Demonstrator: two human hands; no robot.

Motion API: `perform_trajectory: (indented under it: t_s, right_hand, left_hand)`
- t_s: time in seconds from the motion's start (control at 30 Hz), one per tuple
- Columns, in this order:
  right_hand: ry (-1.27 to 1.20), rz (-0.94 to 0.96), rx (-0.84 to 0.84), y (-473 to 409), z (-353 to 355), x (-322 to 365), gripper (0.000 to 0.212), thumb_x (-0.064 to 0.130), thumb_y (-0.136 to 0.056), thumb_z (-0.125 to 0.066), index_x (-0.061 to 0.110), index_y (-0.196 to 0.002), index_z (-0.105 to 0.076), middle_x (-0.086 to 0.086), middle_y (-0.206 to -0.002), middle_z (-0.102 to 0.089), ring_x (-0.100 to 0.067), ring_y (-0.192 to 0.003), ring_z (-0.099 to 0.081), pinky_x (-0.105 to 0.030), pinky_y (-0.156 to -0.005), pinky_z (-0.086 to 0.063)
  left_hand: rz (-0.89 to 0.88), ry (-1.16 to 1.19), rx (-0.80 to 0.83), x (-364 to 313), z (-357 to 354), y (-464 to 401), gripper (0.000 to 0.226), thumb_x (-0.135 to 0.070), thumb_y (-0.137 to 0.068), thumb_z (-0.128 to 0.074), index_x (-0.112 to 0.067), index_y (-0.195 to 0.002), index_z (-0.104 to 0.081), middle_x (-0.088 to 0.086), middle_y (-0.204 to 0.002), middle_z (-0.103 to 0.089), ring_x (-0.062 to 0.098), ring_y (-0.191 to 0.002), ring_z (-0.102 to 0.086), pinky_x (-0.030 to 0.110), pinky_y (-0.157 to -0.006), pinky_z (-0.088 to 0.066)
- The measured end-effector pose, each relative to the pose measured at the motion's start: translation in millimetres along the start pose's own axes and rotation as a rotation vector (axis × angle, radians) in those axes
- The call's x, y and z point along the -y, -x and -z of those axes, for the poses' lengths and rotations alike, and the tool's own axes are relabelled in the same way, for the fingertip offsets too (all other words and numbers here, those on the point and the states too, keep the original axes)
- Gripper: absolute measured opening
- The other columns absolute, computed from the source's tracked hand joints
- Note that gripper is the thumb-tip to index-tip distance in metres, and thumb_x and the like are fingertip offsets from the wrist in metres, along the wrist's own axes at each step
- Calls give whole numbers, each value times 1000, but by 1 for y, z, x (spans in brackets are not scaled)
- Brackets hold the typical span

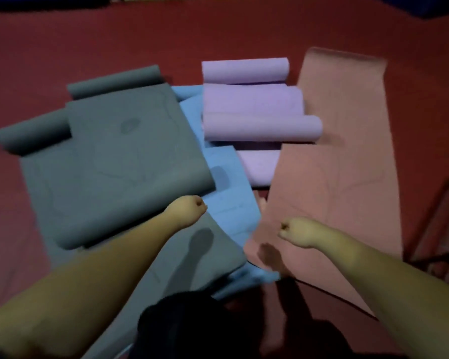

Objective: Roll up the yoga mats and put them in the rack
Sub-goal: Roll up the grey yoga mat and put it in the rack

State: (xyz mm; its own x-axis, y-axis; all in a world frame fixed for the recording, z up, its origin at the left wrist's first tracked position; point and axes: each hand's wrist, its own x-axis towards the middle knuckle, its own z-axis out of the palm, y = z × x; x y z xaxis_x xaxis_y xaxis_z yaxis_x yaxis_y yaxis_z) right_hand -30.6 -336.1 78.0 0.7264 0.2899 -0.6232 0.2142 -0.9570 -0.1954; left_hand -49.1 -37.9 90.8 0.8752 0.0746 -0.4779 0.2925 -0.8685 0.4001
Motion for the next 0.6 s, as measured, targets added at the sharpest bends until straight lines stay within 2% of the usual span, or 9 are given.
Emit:
perform_trajectory:
  t_s: [0.1,0.17,0.3,0.47,0.53,0.6]
  right_hand:
    - [41,48,-15,-50,5,47,26,26,-96,-51,11,-112,-65,-14,-130,-60,-30,-110,-59,-32,-86,-44]
    - [114,99,-51,-82,10,77,25,29,-93,-52,16,-108,-67,-10,-126,-61,-30,-110,-58,-34,-89,-46]
    - [163,198,-117,-152,28,146,34,36,-96,-52,20,-124,-61,-5,-127,-53,-27,-119,-51,-37,-98,-44]
    - [230,365,-258,-233,28,211,48,42,-93,-55,18,-134,-51,-5,-137,-46,-25,-130,-41,-37,-101,-36]
    - [281,408,-295,-253,28,227,59,46,-91,-57,21,-142,-43,-4,-152,-35,-21,-141,-29,-39,-109,-29]
    - [323,420,-316,-282,29,239,73,51,-89,-59,24,-150,-31,-3,-162,-16,-19,-149,-13,-44,-115,-19]
  left_hand:
    - [102,63,-100,71,10,-20,28,-27,-100,-48,-6,-103,-66,14,-105,-68,31,-97,-61,35,-81,-48]
    - [166,80,-159,108,14,-29,27,-27,-98,-50,-5,-106,-64,16,-111,-63,34,-103,-59,37,-85,-49]
    - [293,26,-230,176,28,-55,49,-36,-95,-52,-15,-140,-46,8,-144,-43,31,-129,-43,41,-105,-38]
    - [382,-69,-251,225,25,-97,64,-46,-95,-50,-18,-149,-30,4,-160,-22,32,-144,-22,46,-114,-23]
    - [393,-76,-225,234,23,-110,72,-48,-93,-53,-20,-153,-24,1,-165,-11,32,-148,-14,48,-117,-19]
    - [423,-75,-201,244,19,-130,79,-51,-90,-54,-22,-154,-19,0,-166,-7,33,-147,-18,48,-116,-20]
